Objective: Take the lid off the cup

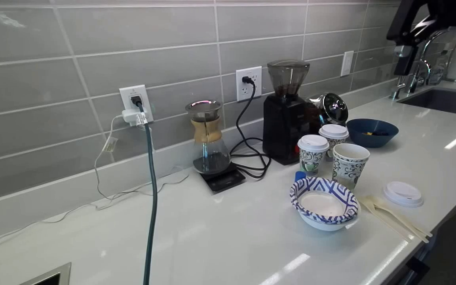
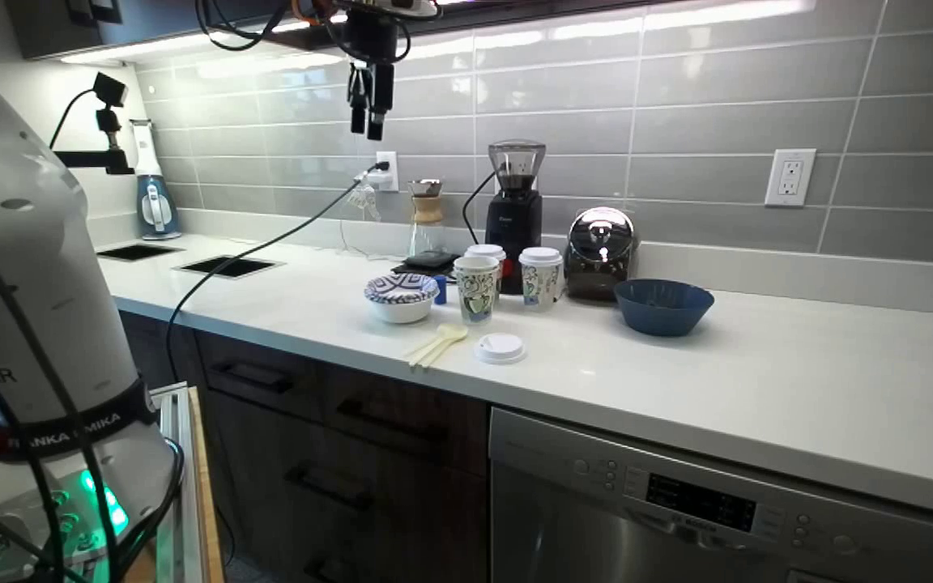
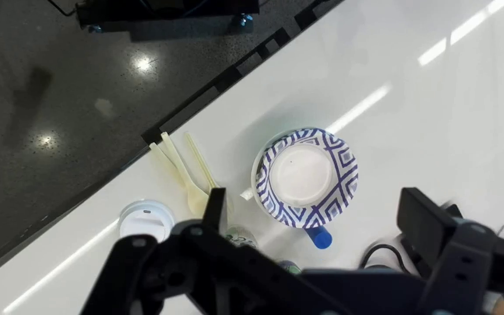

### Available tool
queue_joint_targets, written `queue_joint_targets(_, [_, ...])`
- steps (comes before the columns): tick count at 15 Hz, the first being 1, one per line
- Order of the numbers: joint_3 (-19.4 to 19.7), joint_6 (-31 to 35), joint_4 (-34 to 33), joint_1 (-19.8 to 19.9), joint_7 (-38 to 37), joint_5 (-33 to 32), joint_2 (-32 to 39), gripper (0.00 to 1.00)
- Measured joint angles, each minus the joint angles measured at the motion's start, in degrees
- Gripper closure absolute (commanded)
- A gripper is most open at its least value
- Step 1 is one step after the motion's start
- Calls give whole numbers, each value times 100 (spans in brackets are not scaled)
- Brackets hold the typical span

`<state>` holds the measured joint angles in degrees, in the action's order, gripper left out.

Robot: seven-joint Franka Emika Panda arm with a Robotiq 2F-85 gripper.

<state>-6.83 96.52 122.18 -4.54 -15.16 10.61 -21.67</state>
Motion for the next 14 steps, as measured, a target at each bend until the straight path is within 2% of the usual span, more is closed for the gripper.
queue_joint_targets(3, [-113, 544, -17, 1, -562, 155, 292, 0])
queue_joint_targets(9, [-387, 2257, -33, -10, -1640, 190, 1282, 0])
queue_joint_targets(14, [-450, 3284, -125, -79, -2585, -173, 2092, 0])
